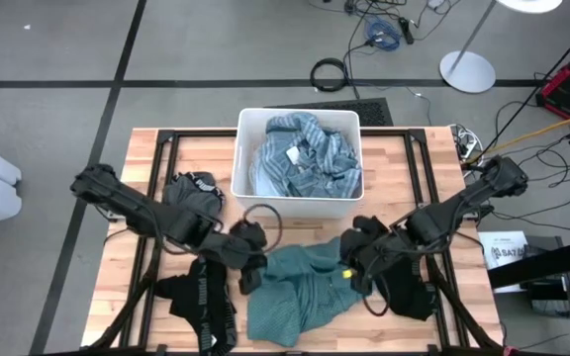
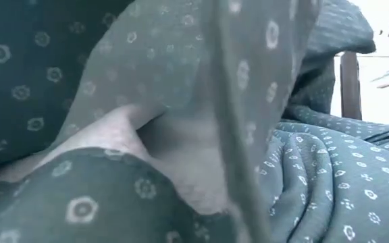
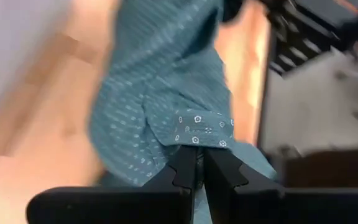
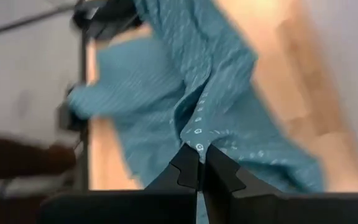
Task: Sort clothes
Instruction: Put the green polo shirt into the white laundry organizer
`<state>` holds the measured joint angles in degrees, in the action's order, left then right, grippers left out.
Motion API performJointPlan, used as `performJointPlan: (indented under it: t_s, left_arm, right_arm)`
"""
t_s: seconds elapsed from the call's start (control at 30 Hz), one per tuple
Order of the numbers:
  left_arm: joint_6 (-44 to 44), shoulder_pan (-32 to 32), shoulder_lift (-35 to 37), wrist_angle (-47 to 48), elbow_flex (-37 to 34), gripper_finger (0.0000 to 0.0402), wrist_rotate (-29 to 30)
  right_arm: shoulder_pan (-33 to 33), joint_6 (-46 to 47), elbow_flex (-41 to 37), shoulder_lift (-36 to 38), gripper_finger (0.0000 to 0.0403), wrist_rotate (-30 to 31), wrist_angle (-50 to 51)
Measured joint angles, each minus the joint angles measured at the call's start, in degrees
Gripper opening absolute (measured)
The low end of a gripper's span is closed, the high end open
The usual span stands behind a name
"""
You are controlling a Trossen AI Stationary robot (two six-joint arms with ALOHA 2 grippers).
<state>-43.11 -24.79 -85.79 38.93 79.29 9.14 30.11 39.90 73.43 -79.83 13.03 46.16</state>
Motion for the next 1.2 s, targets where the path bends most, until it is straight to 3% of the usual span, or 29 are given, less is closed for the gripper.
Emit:
performJointPlan:
  t_s: [0.1,0.23,0.4,0.57,0.7,0.9,1.03,1.13,1.2]
  left_arm:
    - [0.0,0.0,-2.7,-2.6,0.0,0.0022,-8.0]
    - [0.0,0.0,-5.9,-4.1,0.0,0.0022,-15.2]
    - [-1.3,0.1,-9.1,-6.4,0.0,0.0022,-19.2]
    - [-1.5,0.0,-10.7,-10.9,0.0,0.0022,-22.2]
    - [-2.9,0.0,-10.7,-11.6,0.0,0.0026,-22.2]
    - [-3.4,0.0,-10.7,-11.6,0.0,0.0089,-25.7]
    - [-6.1,0.0,-10.7,-12.6,0.0,0.0148,-33.8]
    - [-7.9,0.0,-10.6,-15.3,0.0,0.0175,-41.7]
    - [-9.0,0.0,-10.3,-16.7,0.0,0.0182,-43.8]
  right_arm:
    - [0.0,-0.1,0.0,-0.9,0.0000,-7.9,0.6]
    - [0.0,0.1,0.0,-1.3,0.0000,-10.5,2.8]
    - [-0.5,1.4,0.0,-1.3,0.0000,-17.2,6.0]
    - [-0.5,1.6,0.0,-1.3,0.0001,-19.6,6.4]
    - [-0.5,3.1,0.0,-1.3,0.0018,-23.9,6.5]
    - [-0.5,5.1,0.0,-1.3,0.0071,-27.5,6.5]
    - [-0.5,5.4,0.0,-1.3,0.0107,-29.9,6.6]
    - [0.0,5.6,0.0,-1.3,0.0126,-26.8,8.3]
    - [1.5,5.7,0.0,-1.3,0.0134,-21.1,9.9]
